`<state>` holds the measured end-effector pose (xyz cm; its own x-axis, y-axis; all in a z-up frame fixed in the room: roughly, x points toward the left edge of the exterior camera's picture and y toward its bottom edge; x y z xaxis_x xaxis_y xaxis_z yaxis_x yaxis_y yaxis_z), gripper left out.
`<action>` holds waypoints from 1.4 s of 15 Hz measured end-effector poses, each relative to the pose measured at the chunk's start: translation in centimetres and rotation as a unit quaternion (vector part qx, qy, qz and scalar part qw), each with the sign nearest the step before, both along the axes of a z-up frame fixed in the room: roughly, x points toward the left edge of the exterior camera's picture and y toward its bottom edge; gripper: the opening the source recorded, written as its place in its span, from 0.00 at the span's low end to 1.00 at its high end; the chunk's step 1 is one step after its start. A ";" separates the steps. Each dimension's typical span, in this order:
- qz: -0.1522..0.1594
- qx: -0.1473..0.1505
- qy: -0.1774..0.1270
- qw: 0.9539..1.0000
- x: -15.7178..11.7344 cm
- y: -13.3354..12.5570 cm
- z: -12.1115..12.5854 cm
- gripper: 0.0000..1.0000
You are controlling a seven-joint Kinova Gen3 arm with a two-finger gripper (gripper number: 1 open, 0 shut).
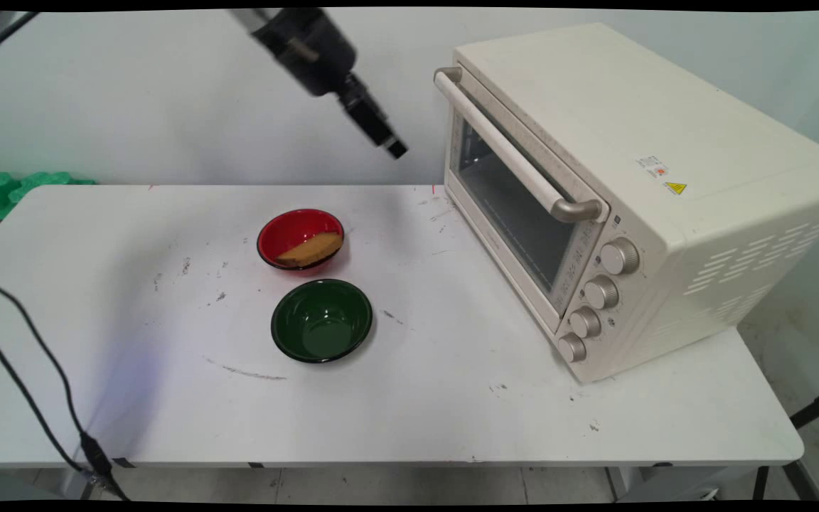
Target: Open the oven
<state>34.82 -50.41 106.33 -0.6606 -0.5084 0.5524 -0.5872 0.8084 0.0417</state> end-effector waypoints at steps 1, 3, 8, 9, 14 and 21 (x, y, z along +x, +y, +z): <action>-0.002 -0.001 0.000 1.000 -1.0 -0.6 0.5 1.00; -0.009 -0.005 -0.001 1.000 -3.1 -1.8 1.4 1.00; -0.026 -0.016 -0.002 1.000 -6.6 -3.4 2.7 1.00; -0.030 -0.018 -0.003 0.999 -7.2 -3.7 2.9 1.00; -0.043 -0.029 -0.005 0.999 -9.8 -5.0 3.6 1.00; -0.054 -0.040 -0.010 0.998 -11.4 -6.1 3.4 0.00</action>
